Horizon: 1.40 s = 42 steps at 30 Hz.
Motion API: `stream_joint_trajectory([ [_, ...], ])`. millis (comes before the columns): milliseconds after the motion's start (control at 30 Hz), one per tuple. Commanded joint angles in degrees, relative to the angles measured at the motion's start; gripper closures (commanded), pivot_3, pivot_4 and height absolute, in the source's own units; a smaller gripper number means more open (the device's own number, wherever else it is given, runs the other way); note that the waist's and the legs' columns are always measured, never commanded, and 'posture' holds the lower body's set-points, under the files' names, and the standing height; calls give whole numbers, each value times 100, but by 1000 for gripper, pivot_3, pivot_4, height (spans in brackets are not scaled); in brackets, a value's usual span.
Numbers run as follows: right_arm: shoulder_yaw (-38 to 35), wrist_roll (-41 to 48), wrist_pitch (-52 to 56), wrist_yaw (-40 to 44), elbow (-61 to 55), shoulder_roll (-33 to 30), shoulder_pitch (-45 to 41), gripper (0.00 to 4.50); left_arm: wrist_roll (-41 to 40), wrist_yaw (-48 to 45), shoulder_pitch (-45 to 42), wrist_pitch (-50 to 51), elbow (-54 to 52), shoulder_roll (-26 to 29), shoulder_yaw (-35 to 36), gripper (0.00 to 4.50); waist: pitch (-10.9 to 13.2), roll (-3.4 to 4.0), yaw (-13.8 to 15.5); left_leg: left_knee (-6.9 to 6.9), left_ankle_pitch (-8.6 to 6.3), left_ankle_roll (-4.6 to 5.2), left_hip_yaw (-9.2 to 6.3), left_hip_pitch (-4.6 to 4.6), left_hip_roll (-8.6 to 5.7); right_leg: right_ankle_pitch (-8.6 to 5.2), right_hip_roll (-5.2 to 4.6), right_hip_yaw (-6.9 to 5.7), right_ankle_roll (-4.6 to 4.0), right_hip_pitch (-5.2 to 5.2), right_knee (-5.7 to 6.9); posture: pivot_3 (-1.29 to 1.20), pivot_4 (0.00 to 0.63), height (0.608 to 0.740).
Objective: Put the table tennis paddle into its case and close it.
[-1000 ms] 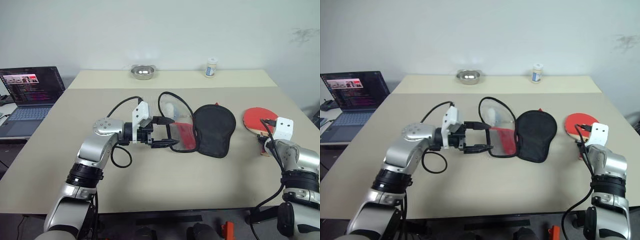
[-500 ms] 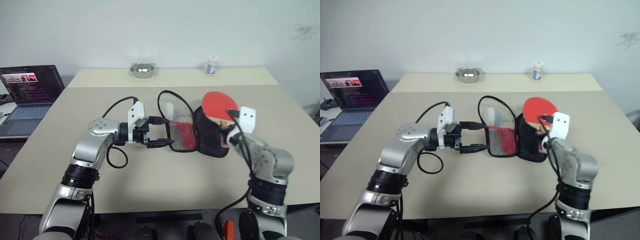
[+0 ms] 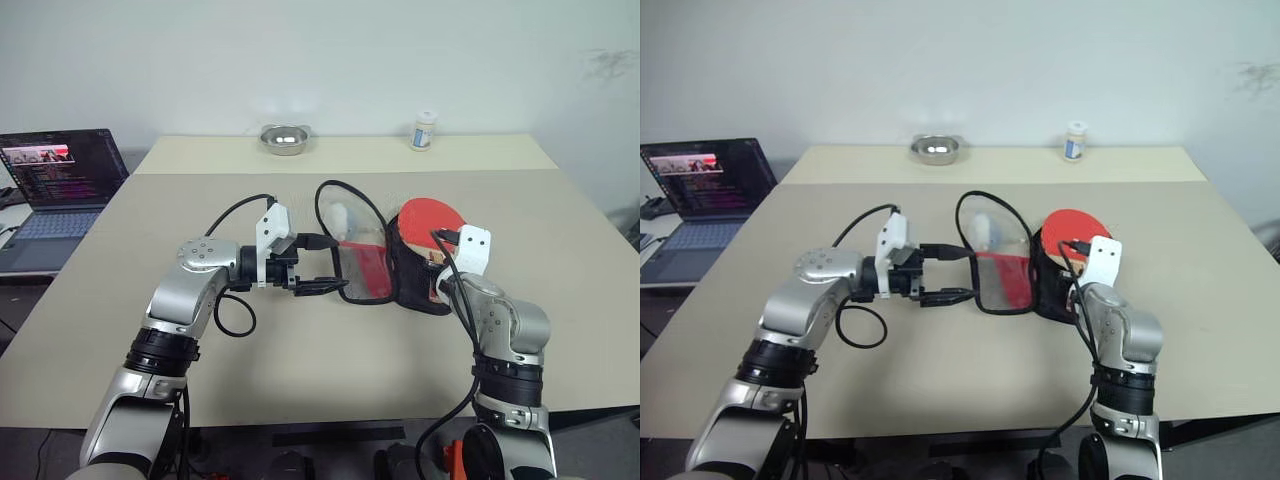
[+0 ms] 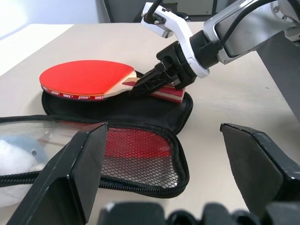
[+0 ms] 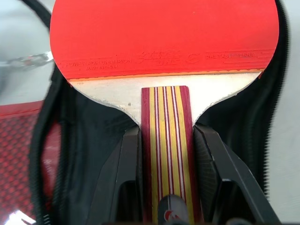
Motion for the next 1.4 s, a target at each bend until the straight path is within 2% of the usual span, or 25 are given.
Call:
stream_joint_trajectory([
  [33,35,-8,-215,58,-86,1,-158,3416,-21,49,-63,-100,-141,18,97,305,0,0,-3,0,0,0,0,0,0,0,0,0,0,0,0,0,150,740],
  [433,55,-37,-248,38,-32,142,-110,3416,-7,49,-66,-110,-108,19,96,305,0,0,-2,0,0,0,0,0,0,0,0,0,0,0,0,0,150,740],
  [500,-11,-69,-367,-32,-24,161,-96,2701,-1,59,-64,-104,-106,19,94,305,0,0,-2,0,0,-1,0,0,0,0,0,0,0,0,0,0,150,740],
  [567,-41,-64,-409,-28,5,153,-103,2241,6,68,-65,-99,-100,17,91,305,0,0,-2,0,0,-1,0,0,0,0,0,-1,0,0,1,0,150,740],
  [700,61,-8,-373,58,-100,179,-80,777,27,94,-66,-92,-68,14,81,305,0,0,-2,0,0,-1,0,0,0,0,0,-1,0,1,1,0,150,740],
  [767,199,53,-288,194,-282,160,-61,174,31,130,-58,-74,-70,15,81,305,0,0,-2,0,0,-1,0,0,0,0,0,-1,0,0,2,0,150,740],
  [800,347,103,-204,353,-457,74,-45,79,35,155,-49,-62,-72,25,87,305,0,0,-2,0,1,-1,0,0,0,0,0,0,0,0,2,0,150,740],
  [900,694,409,162,992,-1166,-335,37,79,62,244,10,-12,-66,109,155,305,0,0,-1,0,1,-1,0,0,0,0,0,0,0,-1,2,0,150,740],
  [1000,609,992,692,1757,-2007,-1049,169,79,94,304,129,31,-23,314,280,305,0,0,3,1,0,-1,-2,0,0,0,0,-1,0,1,0,0,150,740],
  [1167,335,1702,678,3343,-2868,-2982,636,79,374,425,252,-161,332,625,293,305,-1,-3,41,1,0,0,-5,0,-4,-1,-3,-9,1,5,-6,0,150,740],
  [1267,-32,2106,206,4334,-3127,-3873,1039,0,798,727,49,-403,918,573,136,855,-2,-8,38,2,0,1,-7,3,-5,-10,-2,-11,16,10,-7,0,150,740],
  [1400,-316,2477,-168,5186,-3251,-4587,1526,0,1132,930,-283,-559,1694,342,-25,2253,0,-27,42,3,0,1,-11,9,-3,-15,2,-12,26,17,-7,0,150,740],
])
